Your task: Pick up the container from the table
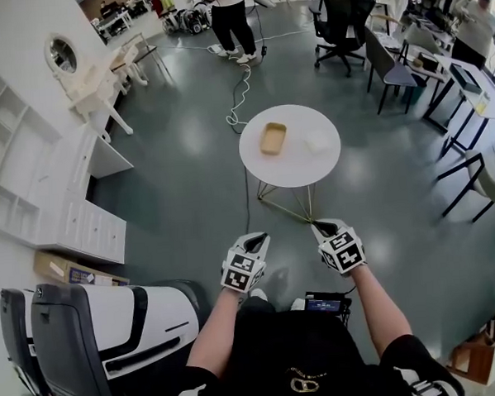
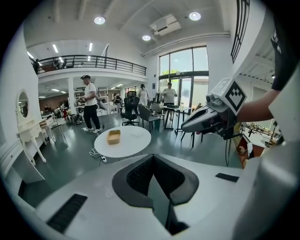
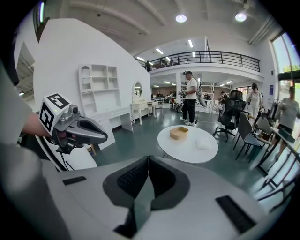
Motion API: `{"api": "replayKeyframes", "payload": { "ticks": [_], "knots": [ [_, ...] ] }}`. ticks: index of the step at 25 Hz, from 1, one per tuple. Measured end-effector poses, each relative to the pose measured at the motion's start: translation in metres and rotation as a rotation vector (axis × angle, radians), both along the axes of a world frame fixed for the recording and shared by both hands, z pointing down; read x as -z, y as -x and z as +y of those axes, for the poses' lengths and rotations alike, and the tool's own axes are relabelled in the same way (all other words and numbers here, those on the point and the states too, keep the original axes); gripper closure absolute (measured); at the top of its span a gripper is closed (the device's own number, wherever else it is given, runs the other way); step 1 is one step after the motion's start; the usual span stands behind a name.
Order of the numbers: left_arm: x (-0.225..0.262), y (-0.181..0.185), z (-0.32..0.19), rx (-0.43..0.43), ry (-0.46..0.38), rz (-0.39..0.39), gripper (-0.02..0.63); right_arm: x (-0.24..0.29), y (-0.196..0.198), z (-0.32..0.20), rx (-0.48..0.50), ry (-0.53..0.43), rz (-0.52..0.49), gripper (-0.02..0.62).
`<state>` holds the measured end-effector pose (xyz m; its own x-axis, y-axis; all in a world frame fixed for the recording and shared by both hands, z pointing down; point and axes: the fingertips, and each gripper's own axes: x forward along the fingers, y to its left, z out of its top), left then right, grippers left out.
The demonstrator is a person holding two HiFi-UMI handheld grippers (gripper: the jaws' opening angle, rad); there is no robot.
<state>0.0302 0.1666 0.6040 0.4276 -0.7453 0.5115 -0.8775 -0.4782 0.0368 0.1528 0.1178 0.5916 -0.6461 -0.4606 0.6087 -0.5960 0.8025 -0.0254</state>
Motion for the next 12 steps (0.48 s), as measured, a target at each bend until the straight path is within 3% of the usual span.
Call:
{"api": "replayKeyframes", "payload": {
  "ticks": [12],
  "knots": [
    [-0.013,0.01,-0.031,-0.042,0.023,-0.002,0.597,-0.013,0.006,-0.028,-0.041,0.024,-0.002,0.529]
  ]
}}
